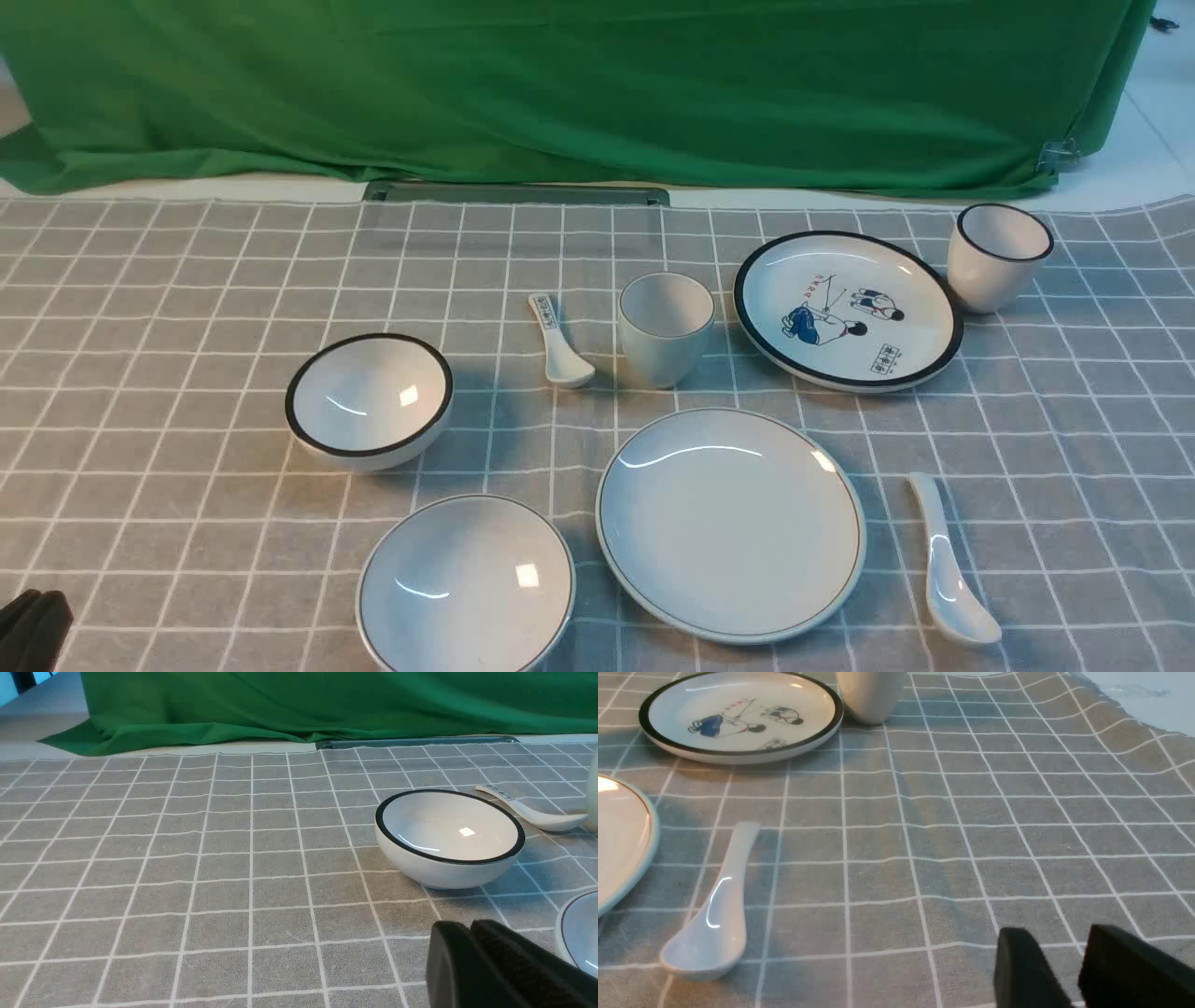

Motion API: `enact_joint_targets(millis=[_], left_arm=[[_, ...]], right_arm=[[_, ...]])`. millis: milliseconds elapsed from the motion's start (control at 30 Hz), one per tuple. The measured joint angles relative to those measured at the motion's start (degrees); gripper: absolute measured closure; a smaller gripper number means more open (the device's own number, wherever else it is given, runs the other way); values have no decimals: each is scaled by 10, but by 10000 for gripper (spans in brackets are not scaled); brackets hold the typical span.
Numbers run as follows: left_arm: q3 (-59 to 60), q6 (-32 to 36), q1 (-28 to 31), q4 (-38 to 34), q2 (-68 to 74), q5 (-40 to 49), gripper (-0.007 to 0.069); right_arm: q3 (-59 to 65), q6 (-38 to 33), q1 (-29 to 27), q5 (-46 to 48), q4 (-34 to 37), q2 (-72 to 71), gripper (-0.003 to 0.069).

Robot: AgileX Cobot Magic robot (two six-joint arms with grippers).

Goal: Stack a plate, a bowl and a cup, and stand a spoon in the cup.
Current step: Use the left arm to grab a blue rice bowl

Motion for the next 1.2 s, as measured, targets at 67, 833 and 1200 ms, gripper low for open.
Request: enact_joint_targets(millis=[67,833,1200], left_arm=[[0,0,0,0,0,0,607],[0,-85,0,-133,0,-123,607],[-2,-314,0,-134,0,-393,607]], right_arm=[[0,0,0,0,0,0,417],[0,0,0,0,0,0,417],[0,0,0,-13,2,0,417]])
